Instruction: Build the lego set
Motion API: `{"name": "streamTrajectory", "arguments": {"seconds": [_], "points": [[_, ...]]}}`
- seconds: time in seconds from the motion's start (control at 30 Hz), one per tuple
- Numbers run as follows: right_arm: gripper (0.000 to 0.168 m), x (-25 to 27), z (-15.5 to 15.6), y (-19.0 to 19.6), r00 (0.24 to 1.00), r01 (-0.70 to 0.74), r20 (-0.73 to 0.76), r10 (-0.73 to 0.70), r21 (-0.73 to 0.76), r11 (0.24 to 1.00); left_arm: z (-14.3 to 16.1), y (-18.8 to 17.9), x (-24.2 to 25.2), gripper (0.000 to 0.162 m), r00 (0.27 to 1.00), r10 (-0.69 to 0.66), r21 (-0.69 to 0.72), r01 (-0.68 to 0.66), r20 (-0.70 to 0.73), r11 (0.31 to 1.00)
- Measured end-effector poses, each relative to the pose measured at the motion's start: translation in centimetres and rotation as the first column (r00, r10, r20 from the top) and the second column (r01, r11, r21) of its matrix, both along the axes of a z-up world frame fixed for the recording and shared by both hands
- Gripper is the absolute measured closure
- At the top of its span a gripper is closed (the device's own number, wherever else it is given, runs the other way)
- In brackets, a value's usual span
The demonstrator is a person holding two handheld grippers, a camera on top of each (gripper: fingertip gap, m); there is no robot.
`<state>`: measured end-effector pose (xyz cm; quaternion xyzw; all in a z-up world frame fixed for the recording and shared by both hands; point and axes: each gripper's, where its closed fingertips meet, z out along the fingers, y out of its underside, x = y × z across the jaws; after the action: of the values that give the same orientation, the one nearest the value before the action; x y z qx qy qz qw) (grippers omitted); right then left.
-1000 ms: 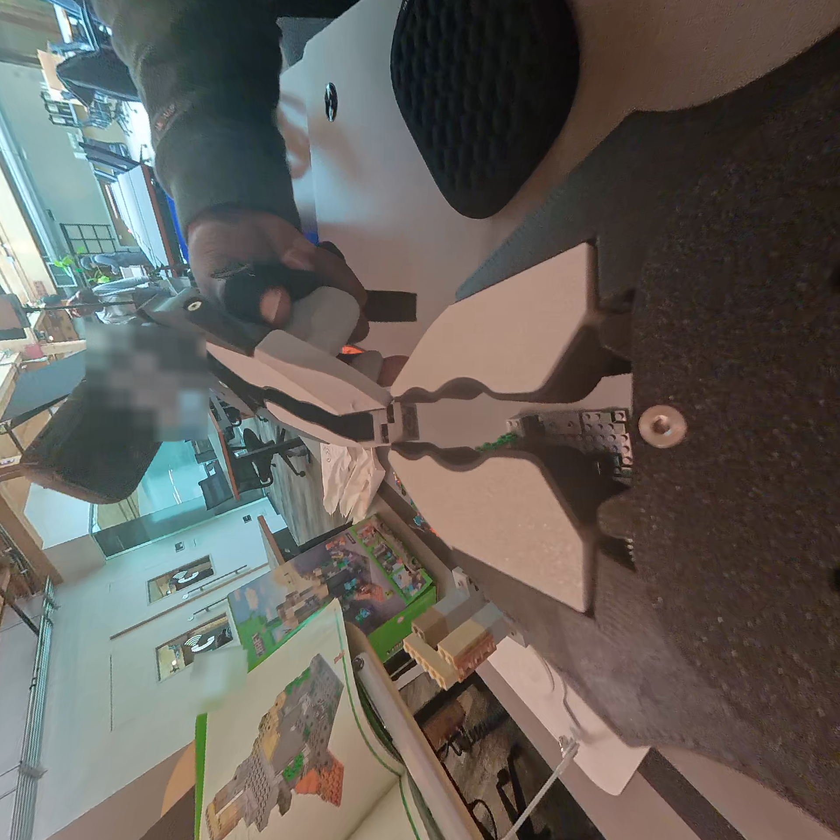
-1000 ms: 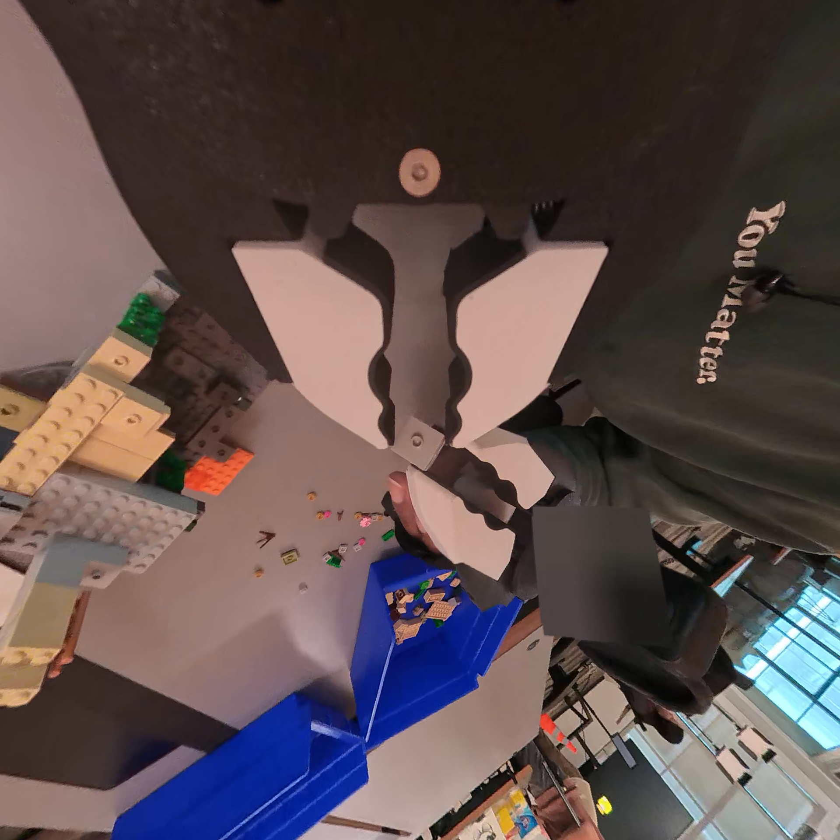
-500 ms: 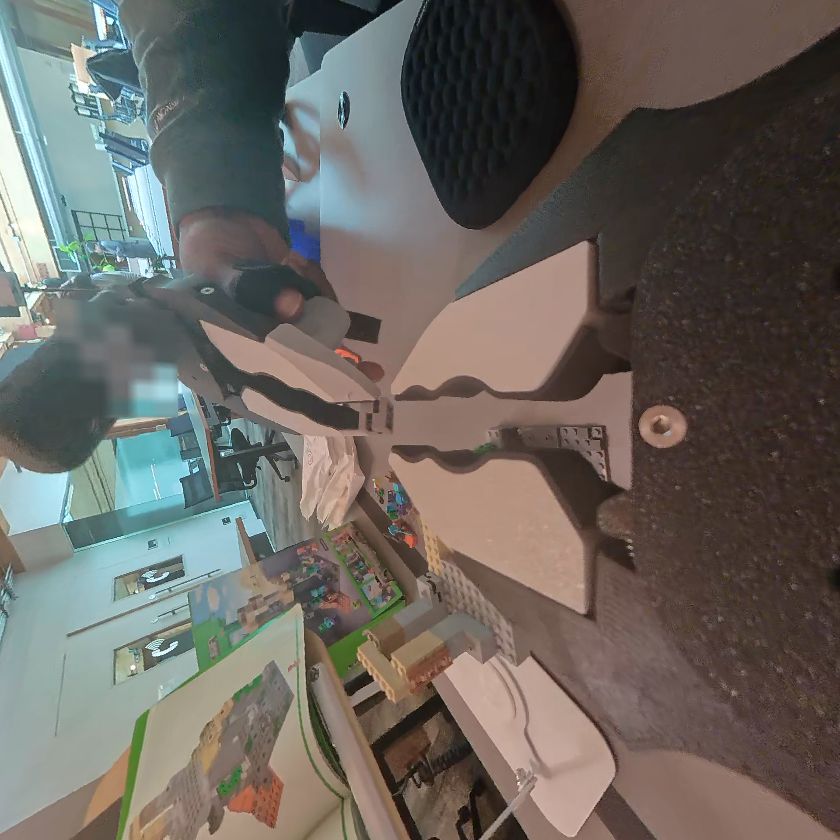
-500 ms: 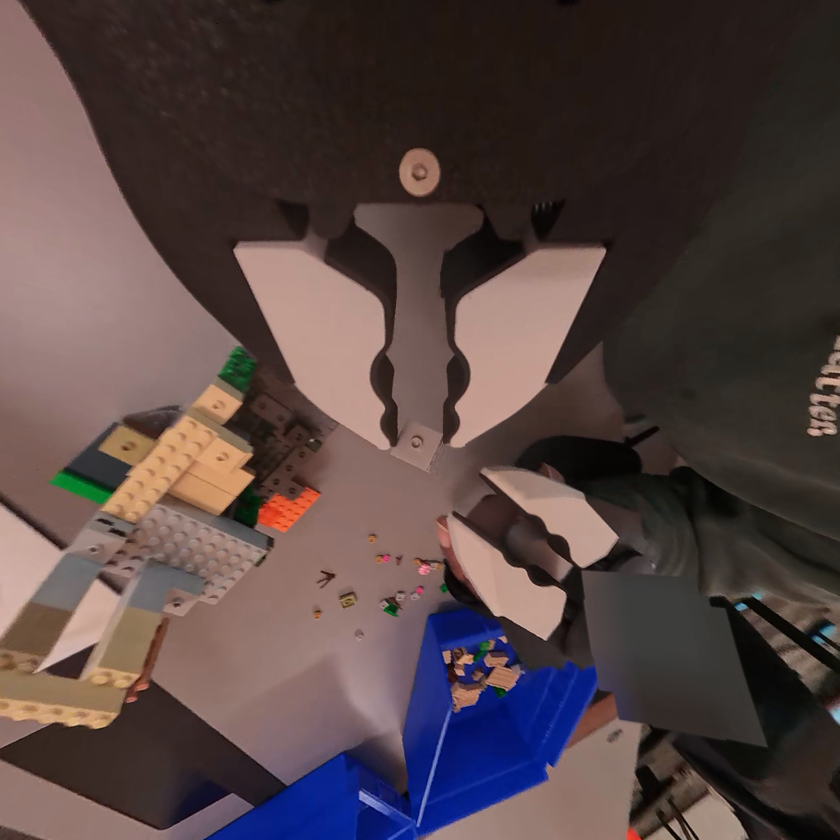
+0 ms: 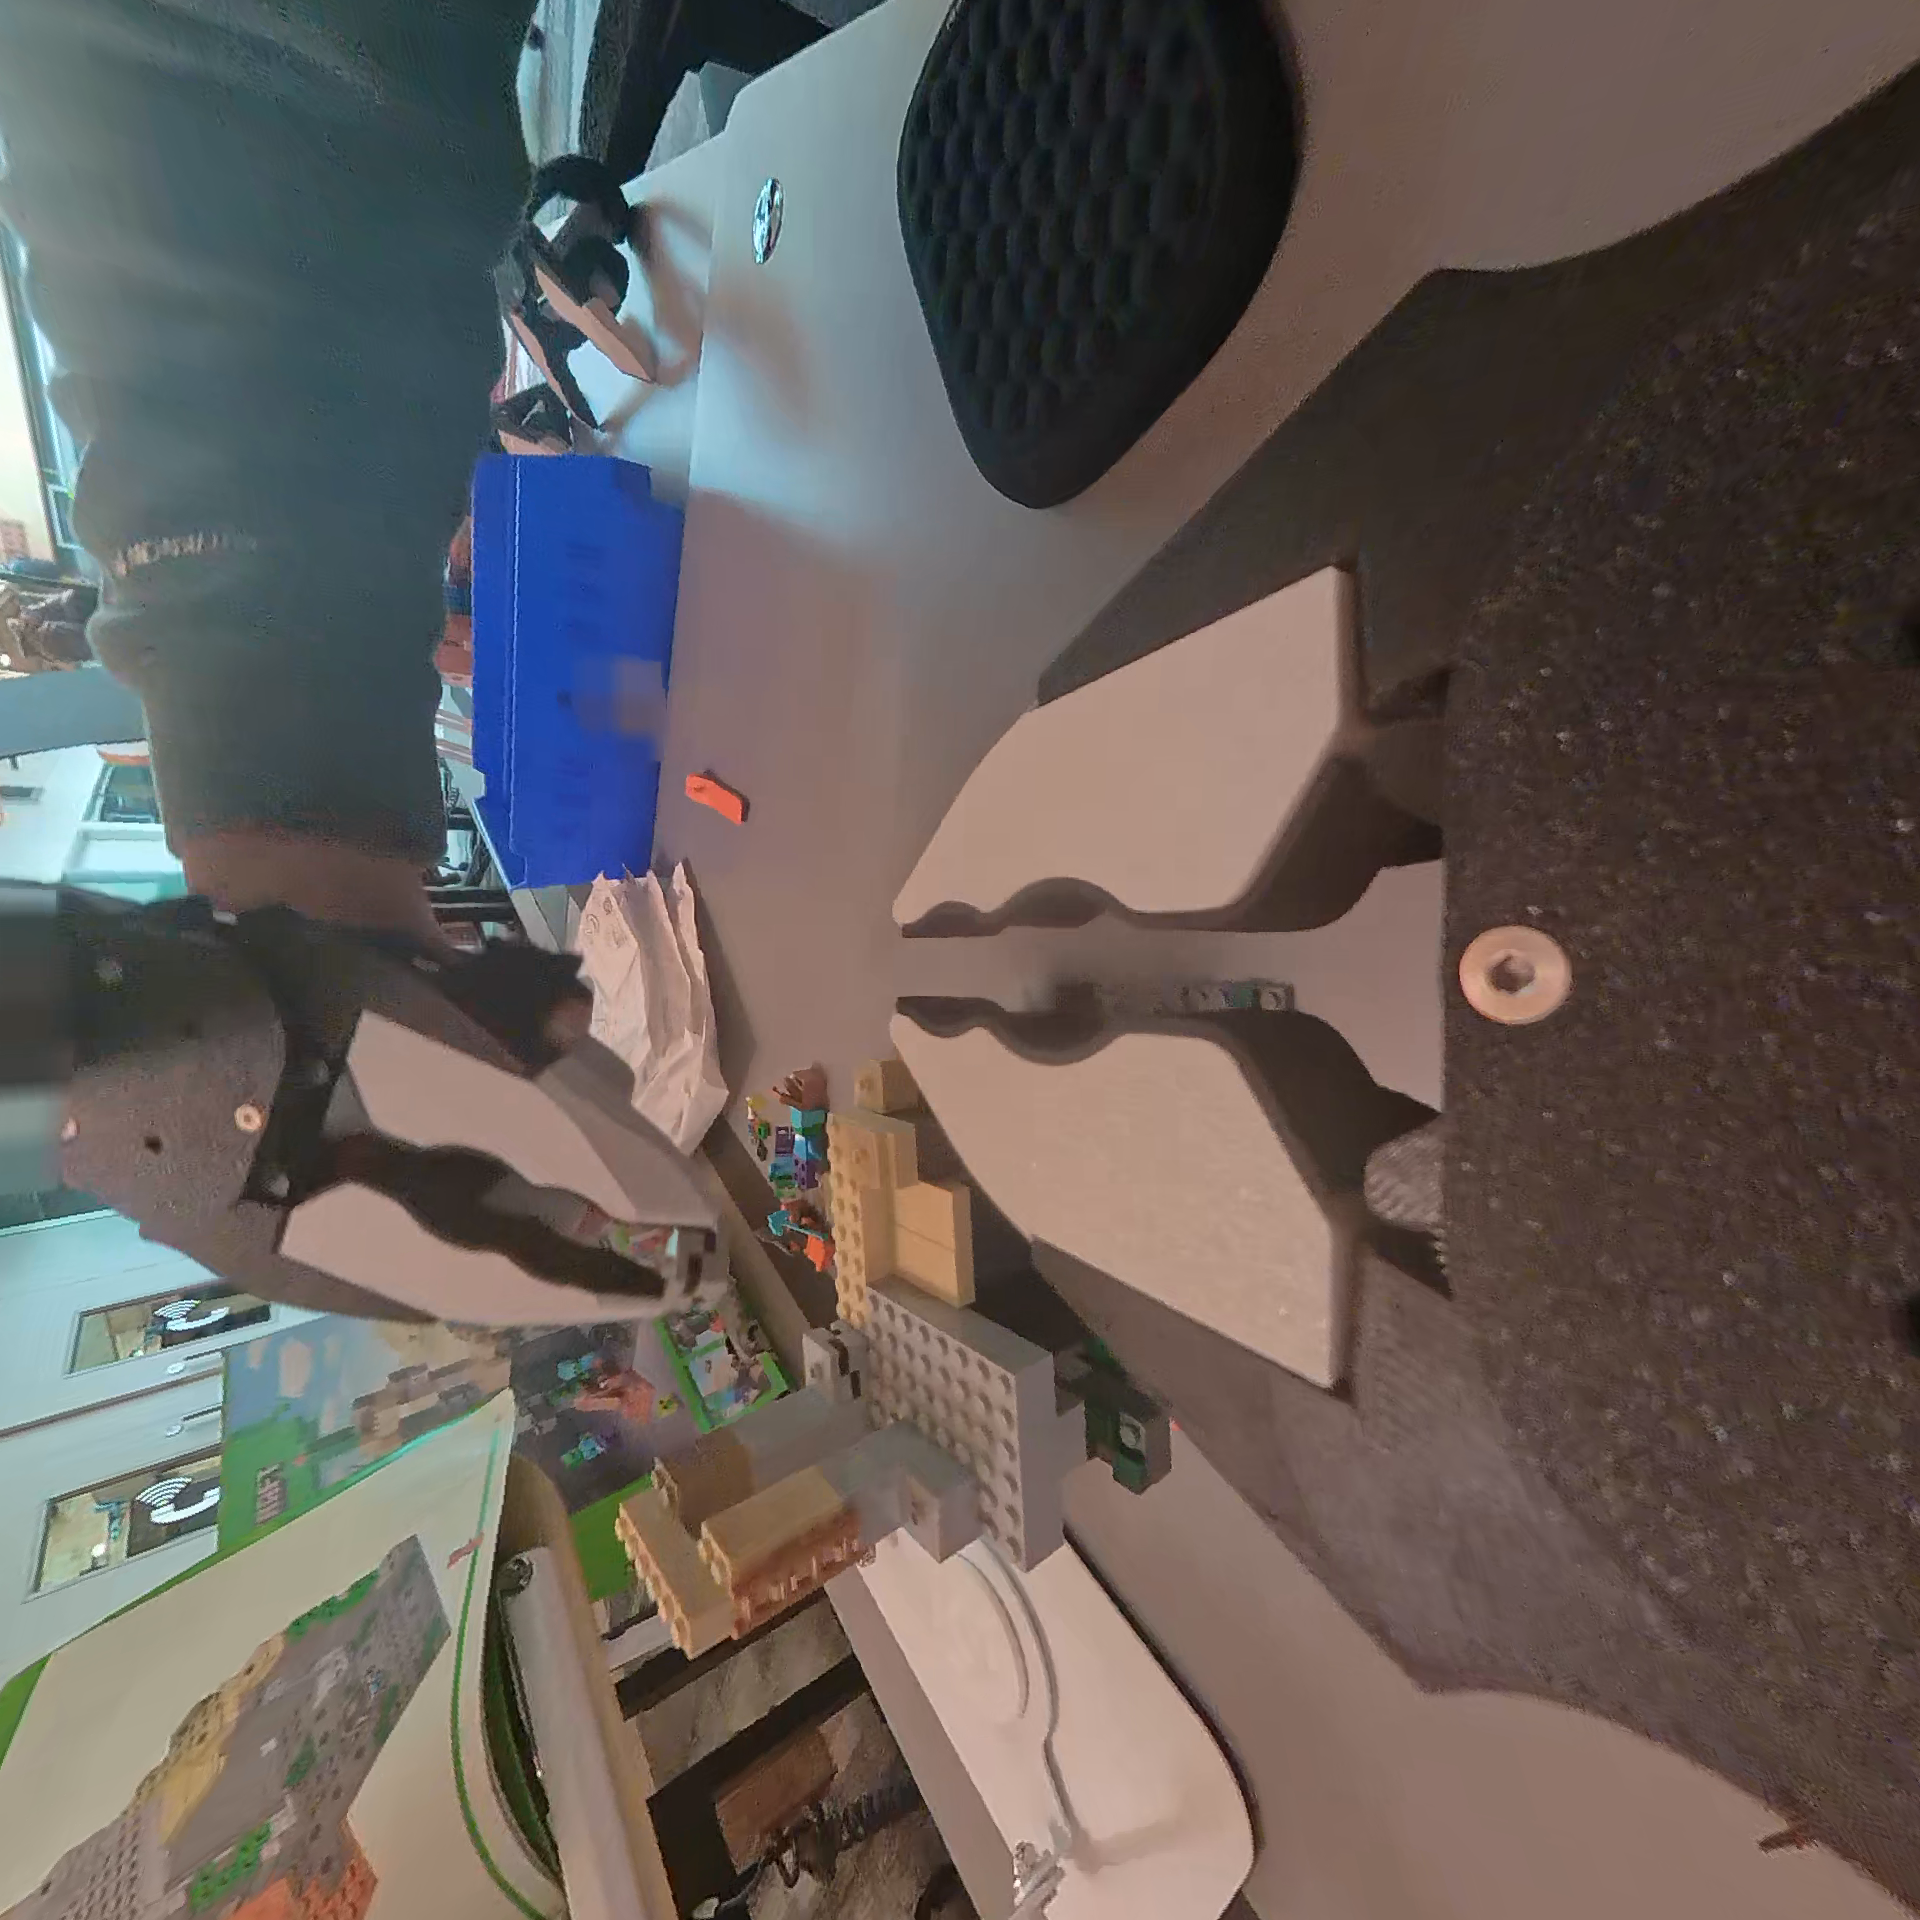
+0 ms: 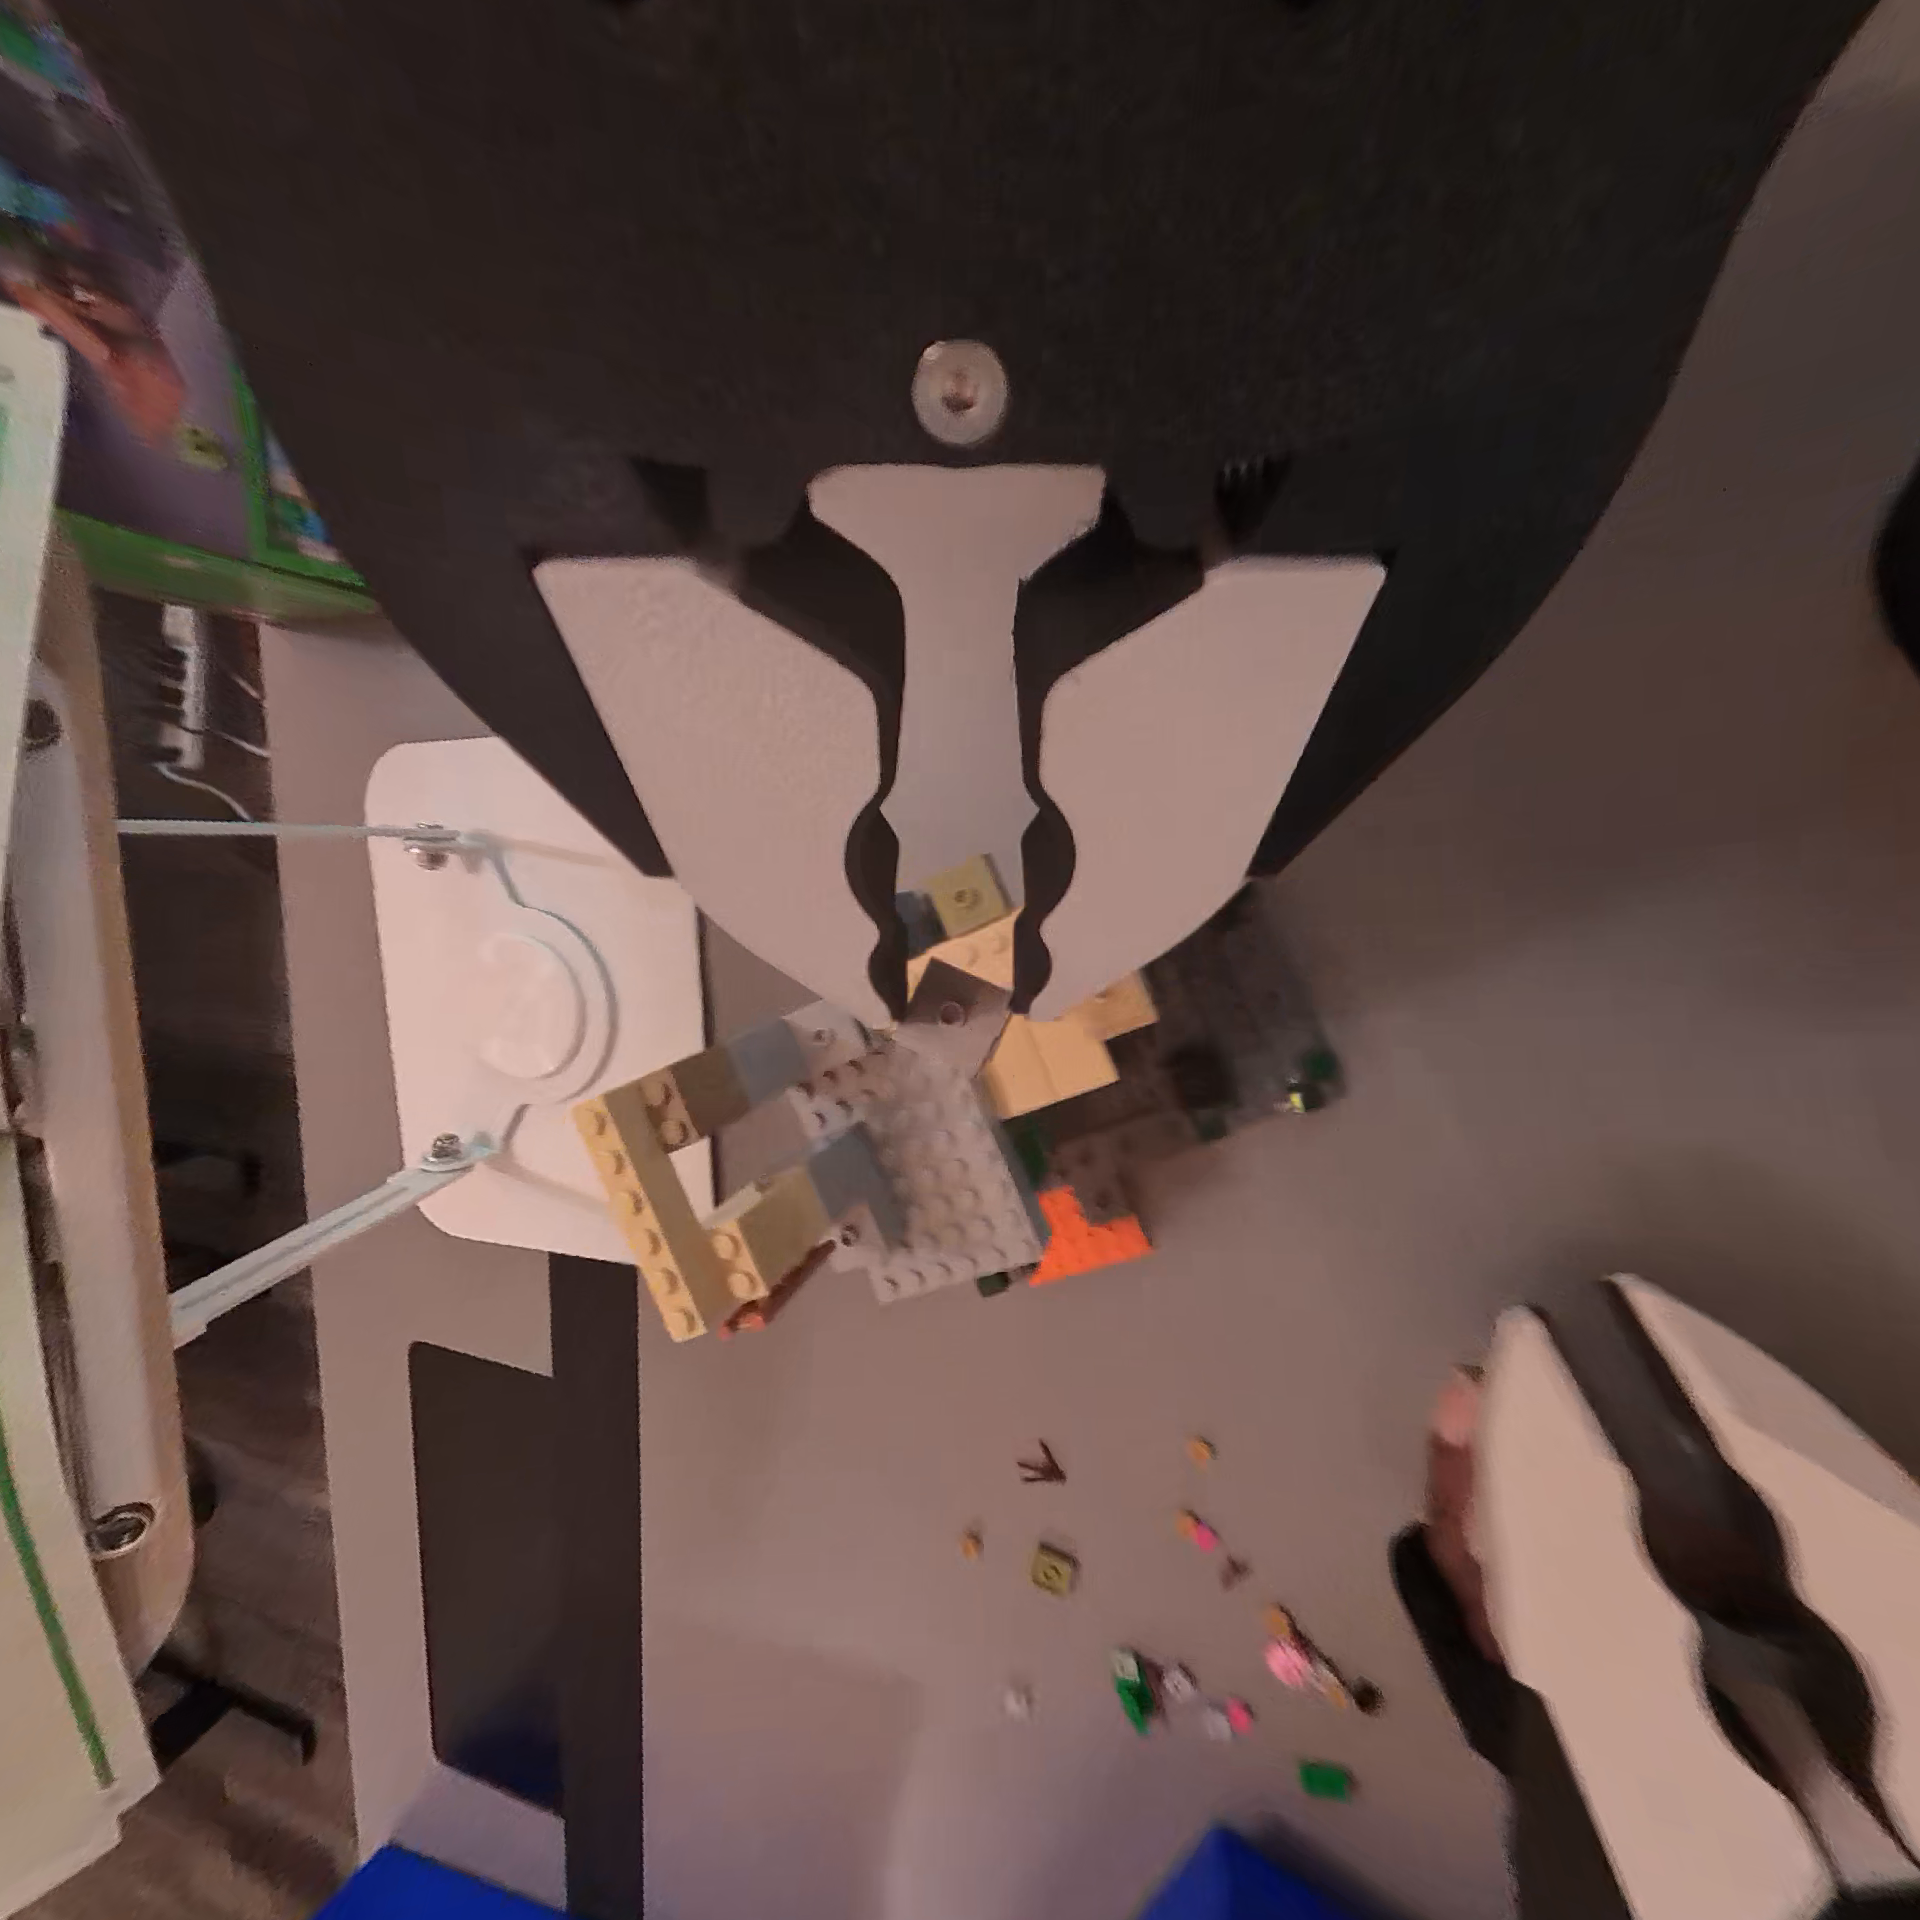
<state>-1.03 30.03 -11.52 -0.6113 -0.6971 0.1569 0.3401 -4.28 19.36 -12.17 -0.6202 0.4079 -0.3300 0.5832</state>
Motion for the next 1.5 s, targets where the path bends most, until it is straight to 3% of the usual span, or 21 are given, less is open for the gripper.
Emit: {"name": "streamTrajectory", "arguments": {"seconds": [0.33, 0.73, 1.5], "points": [[0.149, -0.8, -2.1, 3.2, 0.999, -0.013, 0.045, 0.013, 0.006, 1.000, -0.9, 0.2, -0.2, 0.152, 1.000, -0.008, -0.018, 0.008, -0.016, 1.000], [0.149, -1.0, -2.6, 2.9, 0.992, -0.122, 0.034, 0.120, 0.053, 0.991, -1.0, 0.2, -0.3, 0.152, 1.000, -0.020, -0.035, 0.019, -0.010, 0.999], [0.149, -1.5, -2.8, 3.2, 0.983, -0.158, 0.110, 0.149, 0.078, 0.984, -1.5, 0.1, -0.1, 0.152, 0.999, -0.041, -0.058, 0.040, -0.011, 0.998]]}}
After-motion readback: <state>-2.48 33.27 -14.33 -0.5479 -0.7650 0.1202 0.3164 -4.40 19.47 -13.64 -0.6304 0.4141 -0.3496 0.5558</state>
